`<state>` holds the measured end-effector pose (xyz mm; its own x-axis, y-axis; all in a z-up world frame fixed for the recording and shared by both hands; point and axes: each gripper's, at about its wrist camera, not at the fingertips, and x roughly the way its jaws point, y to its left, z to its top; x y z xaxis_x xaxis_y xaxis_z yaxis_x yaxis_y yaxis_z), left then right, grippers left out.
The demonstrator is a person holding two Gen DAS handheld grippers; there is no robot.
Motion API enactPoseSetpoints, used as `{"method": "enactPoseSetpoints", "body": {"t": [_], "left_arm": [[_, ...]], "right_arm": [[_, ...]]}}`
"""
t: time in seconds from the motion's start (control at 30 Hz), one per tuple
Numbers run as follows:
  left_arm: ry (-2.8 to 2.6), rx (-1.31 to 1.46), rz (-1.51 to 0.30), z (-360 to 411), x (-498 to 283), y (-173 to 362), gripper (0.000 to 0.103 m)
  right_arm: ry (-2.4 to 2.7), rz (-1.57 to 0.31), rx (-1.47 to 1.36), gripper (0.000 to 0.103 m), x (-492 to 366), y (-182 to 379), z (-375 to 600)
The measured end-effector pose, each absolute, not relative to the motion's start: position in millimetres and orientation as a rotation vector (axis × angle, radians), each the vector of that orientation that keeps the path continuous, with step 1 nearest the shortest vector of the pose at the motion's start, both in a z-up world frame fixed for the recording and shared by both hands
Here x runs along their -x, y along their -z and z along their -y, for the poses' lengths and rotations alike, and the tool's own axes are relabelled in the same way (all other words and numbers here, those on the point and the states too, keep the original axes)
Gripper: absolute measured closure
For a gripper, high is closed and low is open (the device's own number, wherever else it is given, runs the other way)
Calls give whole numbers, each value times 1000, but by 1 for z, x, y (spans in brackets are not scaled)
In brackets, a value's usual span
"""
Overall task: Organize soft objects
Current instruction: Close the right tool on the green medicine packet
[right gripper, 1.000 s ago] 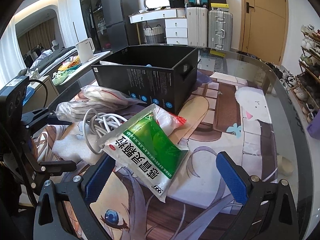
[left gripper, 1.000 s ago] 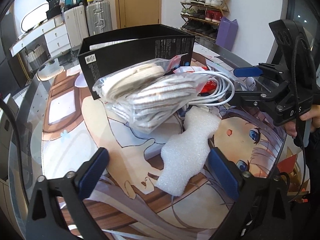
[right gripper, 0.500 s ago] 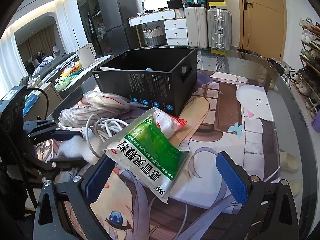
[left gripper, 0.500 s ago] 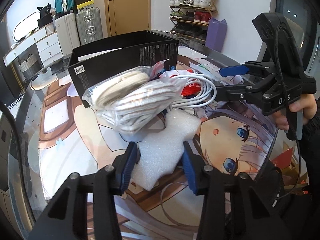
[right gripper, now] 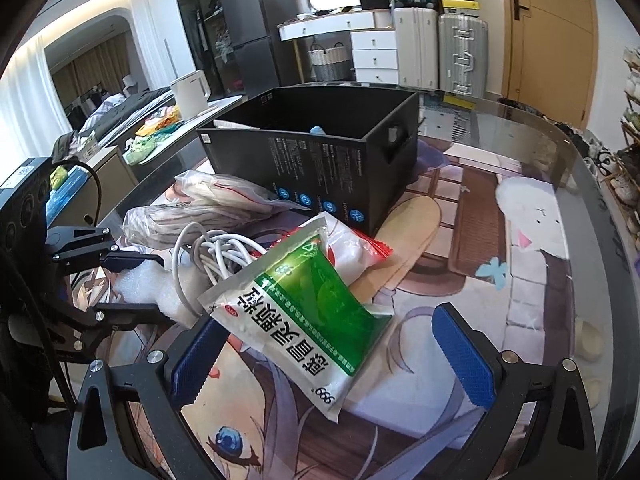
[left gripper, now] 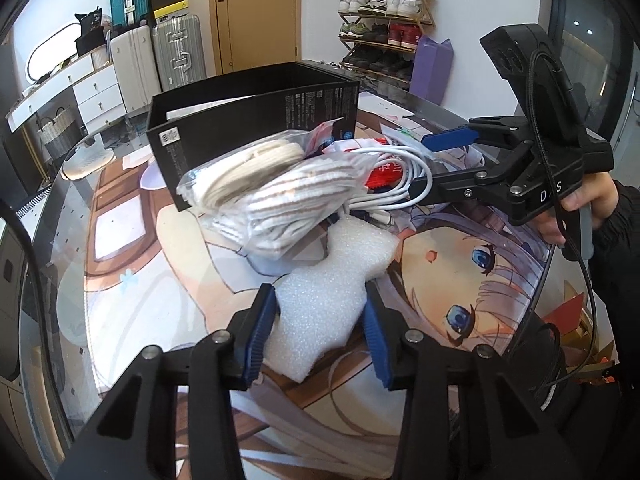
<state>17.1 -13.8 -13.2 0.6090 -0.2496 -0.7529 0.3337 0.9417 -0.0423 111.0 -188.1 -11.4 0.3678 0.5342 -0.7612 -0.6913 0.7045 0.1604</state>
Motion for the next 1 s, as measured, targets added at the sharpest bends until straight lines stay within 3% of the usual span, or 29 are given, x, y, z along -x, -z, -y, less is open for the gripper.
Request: {"method": "enactPoseSetpoints", "body": {"t": [0.3, 0.63, 0.7, 0.87, 1.0], "left_arm": [[331, -103, -856, 11, -14, 14, 61], [330, -98, -861, 11, -16, 12, 61], [330, -98, -861, 11, -17, 12, 61], [333, -98, -862, 12, -18, 13, 61], [340, -98, -862, 12, -17, 13, 61]], "right_arm": [[-873, -909, 202, 3, -116, 16, 180], [-916, -912, 179, 43, -103, 15, 188], [-907, -898, 169, 45, -98, 13, 192], [-899, -861, 109, 62, -91, 6, 204], [-886, -853, 100, 62, -89, 5, 209]]}}
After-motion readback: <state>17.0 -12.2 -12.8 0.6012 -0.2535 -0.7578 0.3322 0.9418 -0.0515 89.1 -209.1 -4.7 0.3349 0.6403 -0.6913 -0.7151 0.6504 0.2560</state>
